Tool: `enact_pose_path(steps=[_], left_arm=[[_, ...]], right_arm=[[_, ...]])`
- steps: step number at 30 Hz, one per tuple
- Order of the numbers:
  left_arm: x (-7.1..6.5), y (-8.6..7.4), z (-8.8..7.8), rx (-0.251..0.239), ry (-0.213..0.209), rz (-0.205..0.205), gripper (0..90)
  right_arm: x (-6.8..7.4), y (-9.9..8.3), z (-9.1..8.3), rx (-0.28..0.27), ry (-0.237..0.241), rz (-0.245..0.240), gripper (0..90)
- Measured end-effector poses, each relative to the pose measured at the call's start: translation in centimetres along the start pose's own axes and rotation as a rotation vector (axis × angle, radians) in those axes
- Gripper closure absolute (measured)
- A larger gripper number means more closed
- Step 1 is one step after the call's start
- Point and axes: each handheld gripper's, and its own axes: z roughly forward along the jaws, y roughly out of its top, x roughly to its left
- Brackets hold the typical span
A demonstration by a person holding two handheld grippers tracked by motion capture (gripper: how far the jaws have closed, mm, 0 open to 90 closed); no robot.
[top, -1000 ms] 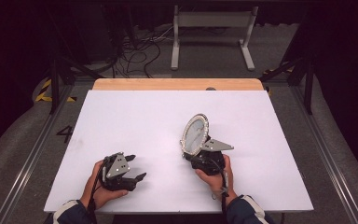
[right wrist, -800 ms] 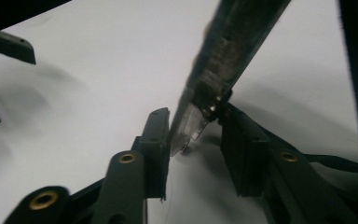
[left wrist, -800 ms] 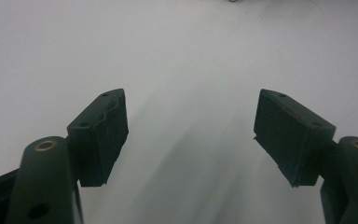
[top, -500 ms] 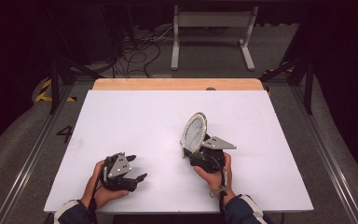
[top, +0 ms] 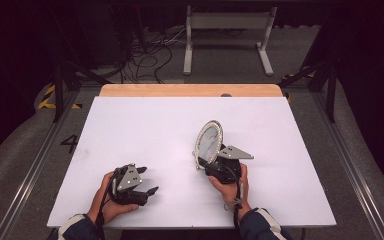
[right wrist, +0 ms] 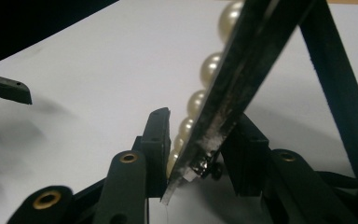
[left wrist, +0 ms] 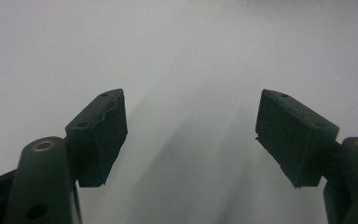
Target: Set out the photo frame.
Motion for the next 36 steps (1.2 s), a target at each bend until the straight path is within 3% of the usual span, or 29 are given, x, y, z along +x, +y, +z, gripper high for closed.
enact_pose_path(steps=[17, 24, 36], left_arm=[[0.0, 0.0, 0.0, 0.002, -0.002, 0.001, 25.4], [0.0, 0.1, -0.1, 0.003, 0.000, 0.002, 25.4], [-0.1, 0.1, 0.0, 0.007, -0.005, 0.002, 25.0]], right_arm=[[-1.0, 0.0, -1.3, 0.066, 0.085, -0.001, 68.8], [-1.5, 0.0, -1.9, 0.102, 0.130, -0.027, 72.7], [-1.5, 0.0, -2.0, 0.097, 0.128, -0.040, 71.3]])
